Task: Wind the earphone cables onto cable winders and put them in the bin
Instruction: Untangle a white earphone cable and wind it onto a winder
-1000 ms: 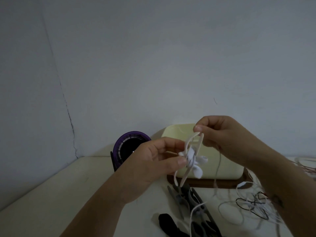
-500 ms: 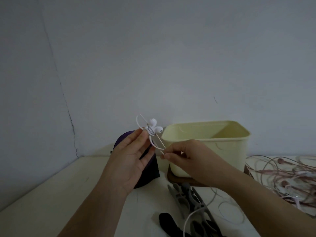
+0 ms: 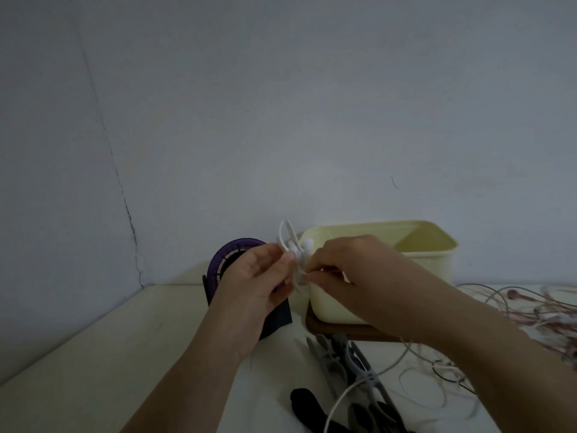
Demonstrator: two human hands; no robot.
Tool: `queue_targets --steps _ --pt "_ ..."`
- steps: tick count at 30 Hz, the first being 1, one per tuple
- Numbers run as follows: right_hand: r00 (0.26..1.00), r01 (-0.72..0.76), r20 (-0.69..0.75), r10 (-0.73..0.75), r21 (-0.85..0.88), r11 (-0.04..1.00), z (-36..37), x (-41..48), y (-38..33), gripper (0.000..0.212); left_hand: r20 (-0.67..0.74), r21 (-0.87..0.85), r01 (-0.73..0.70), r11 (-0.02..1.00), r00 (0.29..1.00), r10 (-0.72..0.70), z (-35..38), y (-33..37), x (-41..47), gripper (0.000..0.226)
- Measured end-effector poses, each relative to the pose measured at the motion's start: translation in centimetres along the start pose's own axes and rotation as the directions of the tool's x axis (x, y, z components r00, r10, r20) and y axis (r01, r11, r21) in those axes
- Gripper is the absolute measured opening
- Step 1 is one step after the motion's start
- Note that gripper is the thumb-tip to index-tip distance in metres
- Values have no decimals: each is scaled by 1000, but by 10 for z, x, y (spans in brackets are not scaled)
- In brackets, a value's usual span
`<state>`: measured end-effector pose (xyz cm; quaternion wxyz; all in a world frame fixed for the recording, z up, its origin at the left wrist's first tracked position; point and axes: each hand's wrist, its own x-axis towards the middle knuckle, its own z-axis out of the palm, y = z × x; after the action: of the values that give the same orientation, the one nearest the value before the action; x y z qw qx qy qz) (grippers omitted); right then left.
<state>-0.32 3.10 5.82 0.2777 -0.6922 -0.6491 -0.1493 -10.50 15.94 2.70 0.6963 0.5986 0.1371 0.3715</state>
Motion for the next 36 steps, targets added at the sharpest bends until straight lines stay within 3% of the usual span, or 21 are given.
queue_targets --steps 4,7,12,18,22,26,31,32,36 --pt "992 -51 -109 56 49 997 -17 0 5 15 113 256 -84 963 992 57 2 -3 -3 31" --pt "974 -45 -217 58 67 997 -22 -1 14 20 220 370 -131 920 974 50 3 -3 -6 36" --pt "956 -55 -260 136 297 953 -22 0 23 18 339 337 -176 925 939 55 9 0 -12 28" --pt "939 -23 -283 194 511 859 -16 0 29 45 388 280 -178 943 920 58 10 4 -14 33" --pt "956 -14 -200 216 701 713 -15 2 34 43 410 234 -143 962 911 35 9 7 -14 33" --pt "985 -103 3 172 811 576 -16 -1 49 39 455 211 -117 971 890 9 10 7 -15 31" --pt "979 -184 150 139 941 283 -9 -1 49 27 470 195 -117 974 882 12 14 7 -18 25" --pt "977 -190 153 150 944 272 -5 0 48 22 470 173 -115 978 882 20 15 7 -18 23" --pt "964 -224 148 221 897 381 17 2 45 13 371 56 -132 990 923 103 16 10 -15 26"
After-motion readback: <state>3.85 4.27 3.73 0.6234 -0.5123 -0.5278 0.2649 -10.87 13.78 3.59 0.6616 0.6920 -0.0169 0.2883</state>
